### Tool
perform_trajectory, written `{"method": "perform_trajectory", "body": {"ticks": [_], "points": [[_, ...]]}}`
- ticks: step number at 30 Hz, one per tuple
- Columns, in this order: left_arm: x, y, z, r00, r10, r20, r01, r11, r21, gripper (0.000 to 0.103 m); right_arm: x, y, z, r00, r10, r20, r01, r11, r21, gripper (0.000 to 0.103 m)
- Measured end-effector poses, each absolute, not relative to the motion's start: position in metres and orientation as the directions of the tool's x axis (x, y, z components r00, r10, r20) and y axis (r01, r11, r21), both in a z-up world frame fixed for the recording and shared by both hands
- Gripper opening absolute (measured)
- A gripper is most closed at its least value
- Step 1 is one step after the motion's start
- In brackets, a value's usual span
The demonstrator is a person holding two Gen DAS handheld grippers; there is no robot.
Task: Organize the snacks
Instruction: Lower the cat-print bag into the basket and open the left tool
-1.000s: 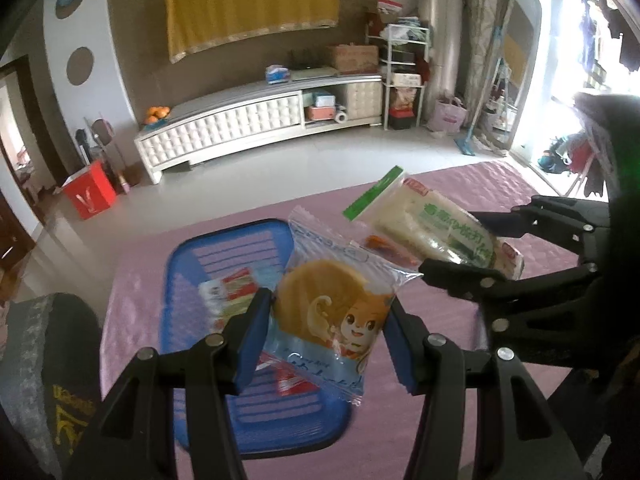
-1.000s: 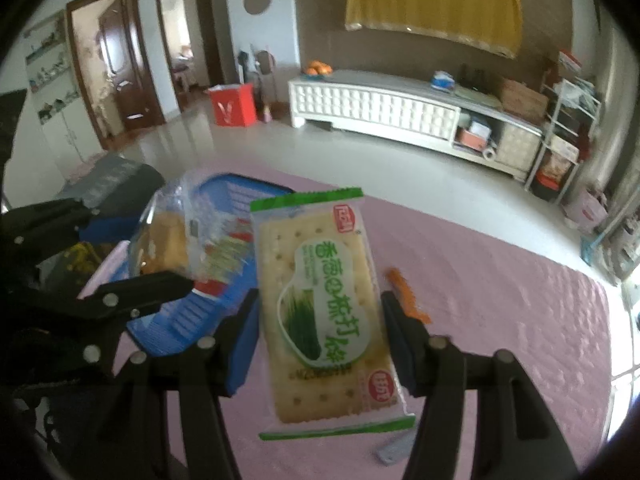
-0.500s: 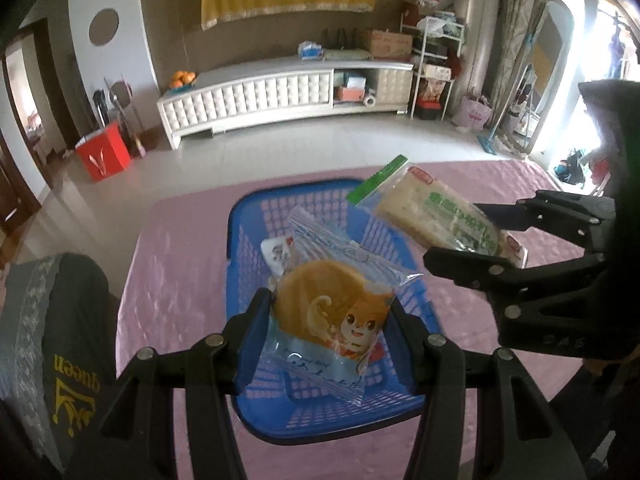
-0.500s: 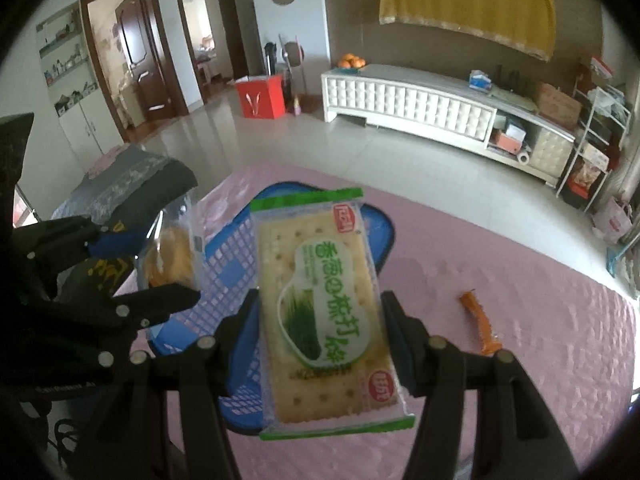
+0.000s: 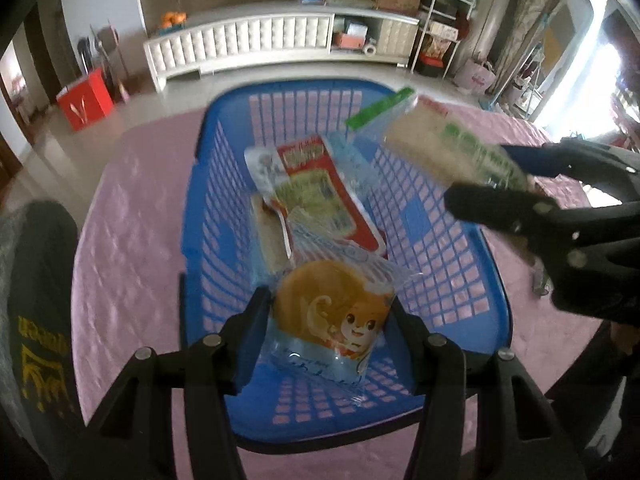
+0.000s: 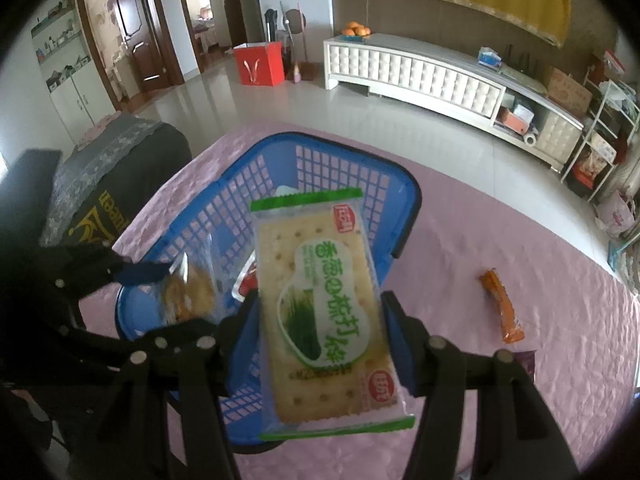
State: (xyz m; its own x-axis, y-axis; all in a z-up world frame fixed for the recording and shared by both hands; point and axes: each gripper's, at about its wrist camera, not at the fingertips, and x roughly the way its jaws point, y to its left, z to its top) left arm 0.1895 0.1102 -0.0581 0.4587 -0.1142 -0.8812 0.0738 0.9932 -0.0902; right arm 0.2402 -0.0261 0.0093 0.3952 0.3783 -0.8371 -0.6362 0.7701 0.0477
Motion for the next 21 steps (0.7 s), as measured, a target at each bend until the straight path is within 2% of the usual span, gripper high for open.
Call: {"method": "perform_trajectory", "body": {"ticks": [3,7,21], "points": [[0.185,0.107,-0.06,0.467,-0.078,-0.881,0.067,0.996,-0.053,0.055,0.238,-0.026,0.01,0.396,0.383,-0.835,-0.637,0.769,0.051,0.063],[0.178,0.109,-0.05,0.492,-0.101,-0.865,0.072,0.995,-0.075,0.071,0.234,-0.027,0.014,0.398,0.393,-0.829,-0.646,0.762,0.051,0.063],[0.157,0.131,-0.011,0.58,-0.041,-0.813,0.016,0.999,-0.039,0.071,0.226,-0.016,0.025,0.374,0.461,-0.804,-0.744,0.667,0.036,0.063]]}}
